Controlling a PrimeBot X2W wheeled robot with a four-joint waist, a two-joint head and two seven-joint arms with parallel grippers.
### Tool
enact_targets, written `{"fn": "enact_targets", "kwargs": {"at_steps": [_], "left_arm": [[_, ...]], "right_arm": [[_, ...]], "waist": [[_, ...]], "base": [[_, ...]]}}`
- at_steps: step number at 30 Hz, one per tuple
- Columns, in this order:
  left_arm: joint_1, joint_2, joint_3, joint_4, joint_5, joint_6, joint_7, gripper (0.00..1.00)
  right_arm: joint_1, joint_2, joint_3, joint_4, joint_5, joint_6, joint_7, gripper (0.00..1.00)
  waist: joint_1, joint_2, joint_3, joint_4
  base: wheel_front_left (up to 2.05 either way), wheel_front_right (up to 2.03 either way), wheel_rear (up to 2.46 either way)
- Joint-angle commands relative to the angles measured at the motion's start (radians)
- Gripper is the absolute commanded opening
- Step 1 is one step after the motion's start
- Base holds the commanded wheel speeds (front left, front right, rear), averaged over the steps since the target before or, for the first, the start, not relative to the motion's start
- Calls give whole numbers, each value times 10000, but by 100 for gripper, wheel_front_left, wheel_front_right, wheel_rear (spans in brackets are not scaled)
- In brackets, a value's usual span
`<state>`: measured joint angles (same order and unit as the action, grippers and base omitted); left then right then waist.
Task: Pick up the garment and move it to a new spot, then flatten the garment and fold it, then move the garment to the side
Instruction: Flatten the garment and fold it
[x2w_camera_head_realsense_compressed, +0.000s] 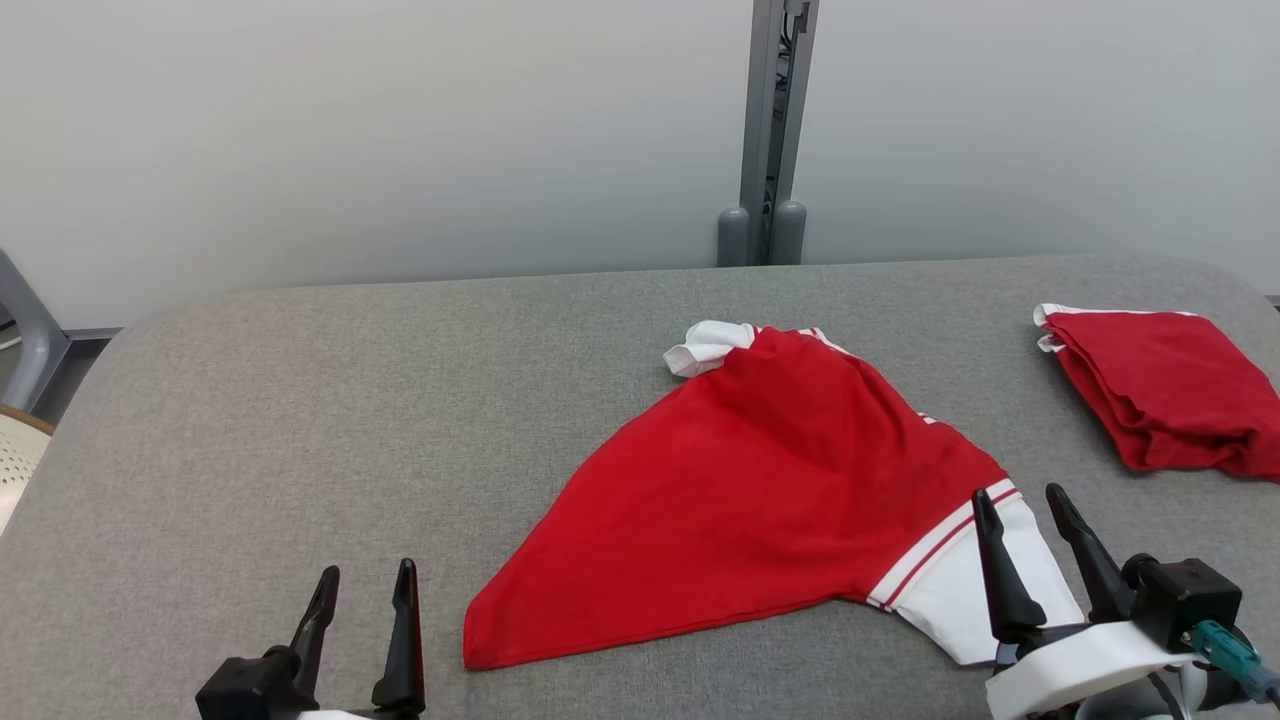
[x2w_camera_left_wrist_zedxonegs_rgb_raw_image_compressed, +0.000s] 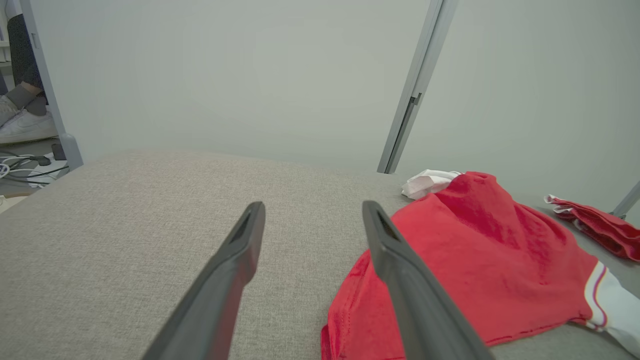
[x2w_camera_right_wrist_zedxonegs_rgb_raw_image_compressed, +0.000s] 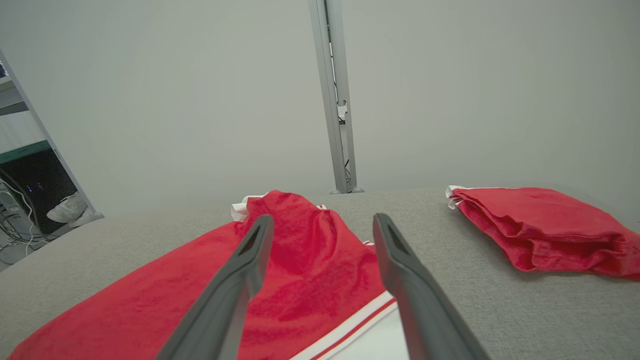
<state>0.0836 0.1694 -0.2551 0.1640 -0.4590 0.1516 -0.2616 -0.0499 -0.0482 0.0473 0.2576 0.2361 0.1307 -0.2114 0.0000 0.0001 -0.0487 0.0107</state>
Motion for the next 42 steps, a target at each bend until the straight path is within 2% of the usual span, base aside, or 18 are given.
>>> {"fn": "enact_targets", "kwargs": {"at_steps": [1, 21, 26, 34, 42], "left_arm": [[113, -8, 63, 20, 71, -31, -42, 100], [121, -254, 331, 270, 398, -360, -43, 100], [113, -299, 314, 303, 456, -411, -43, 100], [-11, -398, 190, 399, 514, -543, -43, 100], [-240, -463, 150, 470, 574, -636, -43, 100]], "right_arm": [[14, -51, 14, 26, 11, 1, -71, 100], [-82, -51, 28, 268, -43, 1, -167, 100], [52, -59, -771, 575, -320, 1, 224, 100], [296, -52, -2134, 1658, -1009, 1, 1502, 100], [-251, -51, -2585, 2820, -1096, 1, 1637, 100]], "waist": [[0, -1, -19, 2], [0, -1, -16, -92], [0, -1, 68, -114], [0, -1, 386, -133], [0, -1, 817, -13]], "base": [[0, 0, 0], [0, 0, 0], [0, 0, 0], [0, 0, 0], [0, 0, 0]]}}
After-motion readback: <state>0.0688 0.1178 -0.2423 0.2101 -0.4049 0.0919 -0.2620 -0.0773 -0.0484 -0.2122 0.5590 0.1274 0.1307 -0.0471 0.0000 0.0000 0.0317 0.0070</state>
